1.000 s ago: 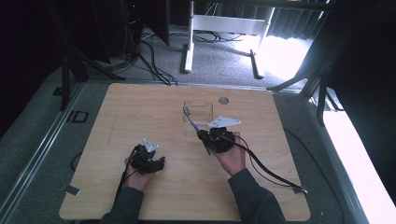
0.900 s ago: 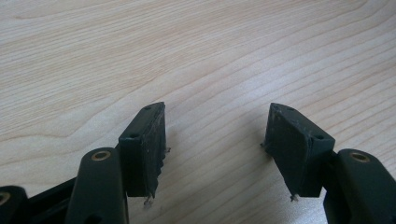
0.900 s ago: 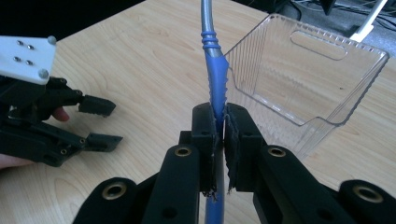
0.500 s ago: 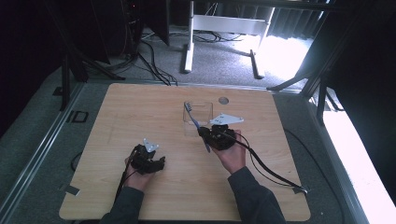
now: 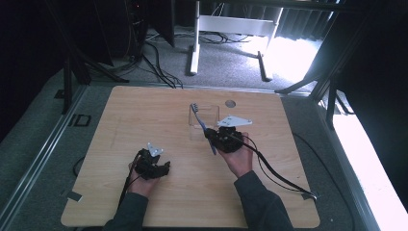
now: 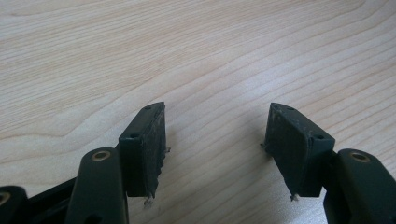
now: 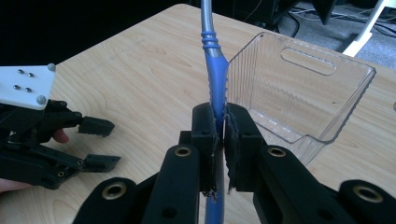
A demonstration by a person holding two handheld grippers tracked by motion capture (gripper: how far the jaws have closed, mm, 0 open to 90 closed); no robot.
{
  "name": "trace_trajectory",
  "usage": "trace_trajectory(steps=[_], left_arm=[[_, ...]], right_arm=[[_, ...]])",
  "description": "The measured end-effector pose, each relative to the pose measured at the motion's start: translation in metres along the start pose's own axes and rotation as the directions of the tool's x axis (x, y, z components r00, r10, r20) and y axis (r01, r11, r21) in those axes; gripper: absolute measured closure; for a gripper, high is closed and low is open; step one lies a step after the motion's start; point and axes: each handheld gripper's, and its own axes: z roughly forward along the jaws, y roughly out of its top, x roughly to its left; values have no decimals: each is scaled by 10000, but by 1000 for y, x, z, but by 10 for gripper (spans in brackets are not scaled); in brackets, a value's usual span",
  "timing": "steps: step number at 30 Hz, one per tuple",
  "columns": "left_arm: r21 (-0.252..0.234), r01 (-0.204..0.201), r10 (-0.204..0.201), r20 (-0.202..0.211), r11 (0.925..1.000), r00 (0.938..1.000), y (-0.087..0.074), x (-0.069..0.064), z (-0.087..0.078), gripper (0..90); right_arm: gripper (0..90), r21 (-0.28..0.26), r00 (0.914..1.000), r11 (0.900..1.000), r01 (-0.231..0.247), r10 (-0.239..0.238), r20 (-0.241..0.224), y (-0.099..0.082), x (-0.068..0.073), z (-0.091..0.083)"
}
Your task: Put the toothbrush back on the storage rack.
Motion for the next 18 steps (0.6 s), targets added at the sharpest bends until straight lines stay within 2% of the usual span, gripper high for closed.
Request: trace_trajectory(steps=[18], left_arm=[[30,90,-90,140,10000,9999,0,2,0,386]], right_arm=[[827,-191,9999,9997,-131,133,78,2,-3,2]])
